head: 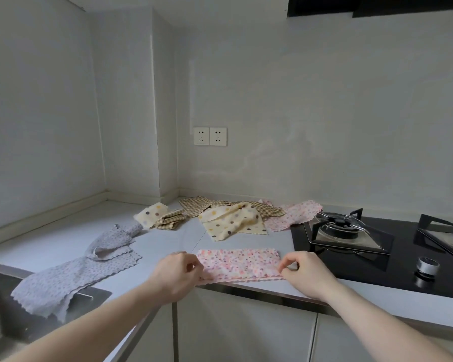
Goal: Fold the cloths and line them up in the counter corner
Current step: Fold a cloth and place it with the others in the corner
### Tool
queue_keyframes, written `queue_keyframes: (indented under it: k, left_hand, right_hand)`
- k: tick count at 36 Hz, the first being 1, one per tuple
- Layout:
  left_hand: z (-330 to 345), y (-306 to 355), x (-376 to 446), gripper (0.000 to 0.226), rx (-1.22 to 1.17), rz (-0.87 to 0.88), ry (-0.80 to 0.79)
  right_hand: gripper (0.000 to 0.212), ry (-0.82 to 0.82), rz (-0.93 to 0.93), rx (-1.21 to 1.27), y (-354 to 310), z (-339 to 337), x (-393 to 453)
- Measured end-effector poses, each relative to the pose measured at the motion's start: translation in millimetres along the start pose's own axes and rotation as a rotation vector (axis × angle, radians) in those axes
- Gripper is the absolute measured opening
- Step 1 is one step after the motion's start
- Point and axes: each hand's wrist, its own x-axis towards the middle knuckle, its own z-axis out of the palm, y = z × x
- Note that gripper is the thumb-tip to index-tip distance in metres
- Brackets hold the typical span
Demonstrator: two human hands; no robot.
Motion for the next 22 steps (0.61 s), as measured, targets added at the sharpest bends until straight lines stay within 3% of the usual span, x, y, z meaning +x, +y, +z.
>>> queue_keyframes:
  k: [3,7,15,22]
  left_hand:
    - [3,1,5,0.020,-0.012,-0.012,0.045]
    - [13,-5,14,0.031,-0.012,-0.082,0.074]
    - [27,-9,27,0.051,-0.052,-0.134,0.127]
    - [33,-14,37,0.047,0.027,-0.107,0.070]
  right_hand:
    - [0.011,0.071,0.013,0.038,3,1,4]
    - [0.005,0.188,0.076,0.079,12,10,15]
    - [0.046,0.216,0.182,-0.142,4,30,33]
    - [0.053,0.173,0.219,-0.279,0,41,44]
